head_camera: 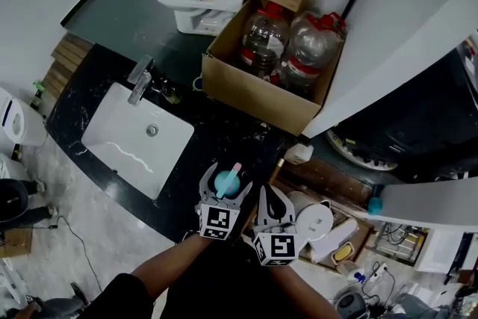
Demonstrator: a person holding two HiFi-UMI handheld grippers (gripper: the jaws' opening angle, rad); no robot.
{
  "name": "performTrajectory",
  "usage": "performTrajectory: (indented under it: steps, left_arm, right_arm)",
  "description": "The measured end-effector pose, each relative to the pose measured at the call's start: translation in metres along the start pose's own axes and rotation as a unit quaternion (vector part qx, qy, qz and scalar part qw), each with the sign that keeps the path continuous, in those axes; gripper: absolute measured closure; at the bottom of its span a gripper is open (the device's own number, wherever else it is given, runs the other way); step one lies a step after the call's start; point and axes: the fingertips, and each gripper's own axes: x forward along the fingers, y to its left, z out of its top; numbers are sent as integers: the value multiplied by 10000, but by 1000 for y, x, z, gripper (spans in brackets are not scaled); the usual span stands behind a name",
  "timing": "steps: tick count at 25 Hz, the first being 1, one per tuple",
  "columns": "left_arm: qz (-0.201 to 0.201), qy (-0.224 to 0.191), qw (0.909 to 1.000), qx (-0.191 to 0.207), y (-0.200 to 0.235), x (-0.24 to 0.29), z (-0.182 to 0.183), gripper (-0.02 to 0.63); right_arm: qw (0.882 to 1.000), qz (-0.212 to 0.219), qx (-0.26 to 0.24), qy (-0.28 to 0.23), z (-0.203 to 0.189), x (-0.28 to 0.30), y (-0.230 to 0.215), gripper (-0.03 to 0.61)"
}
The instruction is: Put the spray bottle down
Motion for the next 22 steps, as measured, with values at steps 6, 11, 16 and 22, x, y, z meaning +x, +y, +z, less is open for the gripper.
performTrajectory:
  steps: [6,11,16,22]
  left_arm:
    - [-64,86,9999,-29,-1,20,-12,172]
    - [-140,154,9998,-50,-5,30,-22,172]
    - [-232,-60,9997,9,-9,39,-18,172]
    - [-383,-159,9991,101,-14,45,-16,172]
  right_arm:
    - [9999,0,-9,-138,7,1,-7,561]
    - [9997,-218,22,-124,5,-5,-19,561]
    - [9995,-308,50,-57,-1,-8,-29,561]
    - [9997,-245,55,-36,-4,-10,-22,561]
